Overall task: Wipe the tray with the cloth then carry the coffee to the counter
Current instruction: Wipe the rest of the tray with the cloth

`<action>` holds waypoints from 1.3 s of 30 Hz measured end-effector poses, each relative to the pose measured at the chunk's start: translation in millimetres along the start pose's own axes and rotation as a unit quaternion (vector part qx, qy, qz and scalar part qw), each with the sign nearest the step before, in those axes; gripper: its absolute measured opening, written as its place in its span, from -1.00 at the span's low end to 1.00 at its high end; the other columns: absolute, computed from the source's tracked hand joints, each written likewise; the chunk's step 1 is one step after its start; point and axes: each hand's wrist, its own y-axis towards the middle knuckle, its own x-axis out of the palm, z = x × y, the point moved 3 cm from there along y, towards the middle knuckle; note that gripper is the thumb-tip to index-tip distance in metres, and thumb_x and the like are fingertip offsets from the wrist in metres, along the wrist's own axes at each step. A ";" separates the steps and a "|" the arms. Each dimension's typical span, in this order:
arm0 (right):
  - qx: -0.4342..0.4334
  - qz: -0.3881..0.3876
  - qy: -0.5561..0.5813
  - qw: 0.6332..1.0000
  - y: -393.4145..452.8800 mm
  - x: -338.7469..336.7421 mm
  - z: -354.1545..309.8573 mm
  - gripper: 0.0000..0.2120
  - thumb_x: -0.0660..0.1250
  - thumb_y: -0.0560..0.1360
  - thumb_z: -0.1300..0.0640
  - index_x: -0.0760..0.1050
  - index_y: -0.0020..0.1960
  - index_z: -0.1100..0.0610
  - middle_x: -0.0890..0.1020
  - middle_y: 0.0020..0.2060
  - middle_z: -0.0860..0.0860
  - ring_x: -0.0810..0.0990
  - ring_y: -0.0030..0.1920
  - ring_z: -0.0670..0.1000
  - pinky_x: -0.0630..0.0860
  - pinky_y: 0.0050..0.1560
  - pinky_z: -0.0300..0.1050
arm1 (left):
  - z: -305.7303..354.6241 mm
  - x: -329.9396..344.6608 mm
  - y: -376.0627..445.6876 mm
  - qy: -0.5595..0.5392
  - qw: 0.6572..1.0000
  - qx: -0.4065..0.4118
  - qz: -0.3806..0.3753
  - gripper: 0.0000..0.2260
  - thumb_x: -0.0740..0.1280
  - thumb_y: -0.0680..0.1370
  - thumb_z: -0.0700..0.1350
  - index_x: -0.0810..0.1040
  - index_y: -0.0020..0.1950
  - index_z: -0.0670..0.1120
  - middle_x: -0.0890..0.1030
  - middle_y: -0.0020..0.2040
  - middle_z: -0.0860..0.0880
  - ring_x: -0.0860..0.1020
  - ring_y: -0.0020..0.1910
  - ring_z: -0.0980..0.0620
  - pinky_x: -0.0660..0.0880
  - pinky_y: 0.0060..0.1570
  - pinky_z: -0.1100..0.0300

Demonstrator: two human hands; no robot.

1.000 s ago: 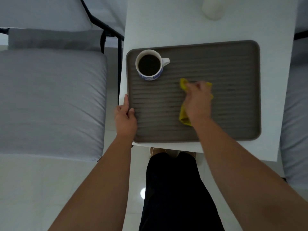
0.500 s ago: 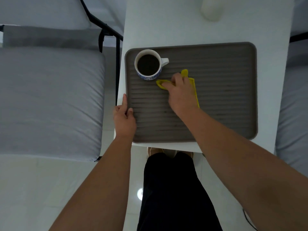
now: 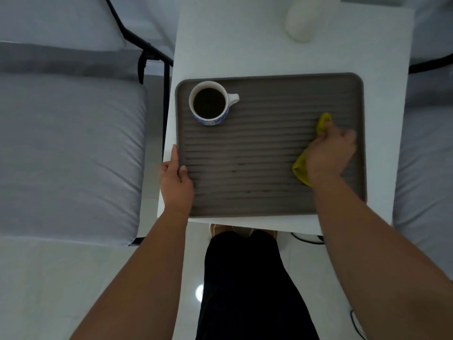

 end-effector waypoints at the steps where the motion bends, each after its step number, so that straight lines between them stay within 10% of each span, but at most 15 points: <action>1: -0.021 -0.017 -0.001 1.000 -10.1 6.8 -12.6 -0.62 0.14 0.48 0.18 0.52 0.24 0.06 0.45 0.15 0.29 0.44 0.10 0.30 0.38 0.17 0.08 | -1.4 0.1 0.1 0.002 1.000 0.004 -0.001 -0.53 0.16 0.62 -0.27 0.21 0.52 -0.01 0.33 0.04 -0.06 0.40 -0.05 0.03 0.25 -0.03 0.60; 9: -0.296 -0.178 -0.048 0.937 -73.4 50.6 -75.3 -0.56 0.24 0.47 0.25 0.43 0.33 0.03 0.45 0.15 0.20 0.38 0.15 0.27 0.48 0.05 0.16 | -2.2 -1.4 1.7 -0.001 1.000 -0.004 -0.016 -0.52 0.16 0.63 -0.26 0.20 0.53 0.00 0.33 0.08 -0.06 0.37 -0.04 0.08 0.19 -0.08 0.72; 14: -0.159 -0.081 -0.015 0.984 -1.6 18.8 -8.7 -0.66 0.09 0.53 0.11 0.43 0.28 0.03 0.41 0.21 0.16 0.38 0.21 0.16 0.36 0.18 -0.08 | -0.4 -2.1 -1.5 -0.008 1.000 -0.004 -0.002 -0.53 0.16 0.62 -0.25 0.23 0.52 0.02 0.34 0.11 -0.05 0.39 0.00 0.09 0.26 0.04 0.52; 19: -0.018 -0.040 -0.003 0.999 32.5 -4.3 20.8 -0.65 0.08 0.58 0.11 0.46 0.28 0.17 0.41 0.20 0.15 0.36 0.16 0.04 0.25 -0.09 -0.44 | -0.1 -1.3 -1.1 -0.004 1.000 -0.006 0.000 -0.53 0.16 0.63 -0.24 0.23 0.52 0.05 0.34 0.12 -0.03 0.41 0.04 0.08 0.31 0.18 0.35; 22: 0.012 -0.028 -0.015 0.999 21.6 3.1 3.7 -0.67 0.14 0.54 0.19 0.51 0.24 0.14 0.44 0.17 0.20 0.42 0.18 0.19 0.32 0.11 -0.20 | -1.2 -1.0 -0.9 -0.004 1.000 -0.008 -0.005 -0.52 0.16 0.62 -0.23 0.22 0.52 0.06 0.33 0.11 -0.02 0.44 0.06 0.04 0.32 0.20 0.27; 29: -0.236 -0.117 -0.087 0.961 -20.8 21.8 -46.3 -0.56 0.23 0.44 0.29 0.45 0.31 0.11 0.45 0.18 0.22 0.38 0.25 0.28 0.40 0.18 0.11 | -2.4 -1.5 1.5 -0.010 1.000 -0.014 -0.010 -0.52 0.17 0.62 -0.23 0.24 0.52 0.08 0.36 0.14 -0.05 0.49 0.12 -0.05 0.38 0.22 0.29; 32: -0.168 -0.133 -0.071 0.974 12.0 7.7 -11.8 -0.54 0.24 0.47 0.24 0.42 0.33 -0.03 0.40 0.22 0.19 0.36 0.23 0.24 0.43 0.19 0.11 | -1.0 -1.2 0.0 -0.023 0.999 -0.022 -0.005 -0.53 0.16 0.62 -0.25 0.25 0.51 0.07 0.35 0.15 -0.05 0.48 0.08 0.00 0.32 -0.01 0.63; 36: -0.087 -0.070 -0.158 0.981 46.8 -23.3 29.6 -0.64 0.13 0.54 0.25 0.41 0.32 0.17 0.39 0.20 0.27 0.38 0.15 0.30 0.40 0.04 0.14 | -3.0 0.6 -0.2 -0.021 1.000 -0.023 -0.002 -0.52 0.17 0.62 -0.23 0.26 0.51 0.10 0.36 0.15 -0.03 0.49 0.15 -0.02 0.37 0.31 0.19; 39: -0.047 -0.085 -0.121 0.988 40.8 -26.9 29.0 -0.64 0.09 0.57 0.21 0.34 0.35 0.19 0.34 0.25 0.26 0.37 0.18 0.31 0.39 0.09 0.15 | -4.1 1.0 -0.1 -0.013 0.999 -0.029 -0.001 -0.52 0.17 0.62 -0.23 0.25 0.51 0.09 0.37 0.17 -0.08 0.46 0.11 0.04 0.34 0.29 0.21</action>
